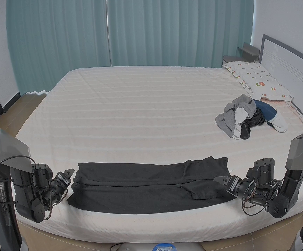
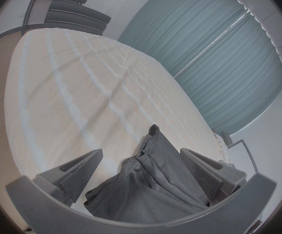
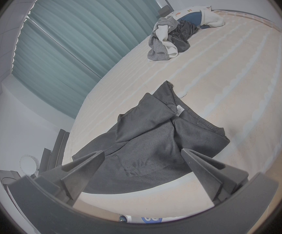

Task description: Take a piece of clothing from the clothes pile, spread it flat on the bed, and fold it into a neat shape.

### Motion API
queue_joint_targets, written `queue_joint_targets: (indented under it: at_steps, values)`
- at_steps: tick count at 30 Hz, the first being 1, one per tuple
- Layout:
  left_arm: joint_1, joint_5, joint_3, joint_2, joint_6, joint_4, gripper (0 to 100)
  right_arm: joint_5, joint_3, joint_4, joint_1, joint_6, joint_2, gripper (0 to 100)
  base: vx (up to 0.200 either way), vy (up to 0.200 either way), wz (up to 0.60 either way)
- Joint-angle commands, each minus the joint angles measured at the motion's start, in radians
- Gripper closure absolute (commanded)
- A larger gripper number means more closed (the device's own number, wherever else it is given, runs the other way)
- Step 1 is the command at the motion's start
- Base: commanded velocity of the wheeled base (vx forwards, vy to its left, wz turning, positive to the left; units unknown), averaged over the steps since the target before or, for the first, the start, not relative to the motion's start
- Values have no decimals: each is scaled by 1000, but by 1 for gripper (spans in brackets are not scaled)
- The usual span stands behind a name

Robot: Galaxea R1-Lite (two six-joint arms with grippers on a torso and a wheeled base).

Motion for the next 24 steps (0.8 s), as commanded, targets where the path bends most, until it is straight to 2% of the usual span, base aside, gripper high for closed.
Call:
queue_joint_targets:
  at_steps: [1, 22, 24]
  values:
    - [0, 2, 1, -1, -1, -18, 0, 0, 0, -1, 0, 1, 3, 0, 0, 0, 0]
    - [-15, 2, 4, -4, -5, -18, 0, -1, 0, -1, 0, -7, 4, 0, 0, 0, 0]
    - [-18, 4, 1, -4, -5, -18, 0, -1, 0, -1, -2, -11, 4, 0, 0, -200, 0]
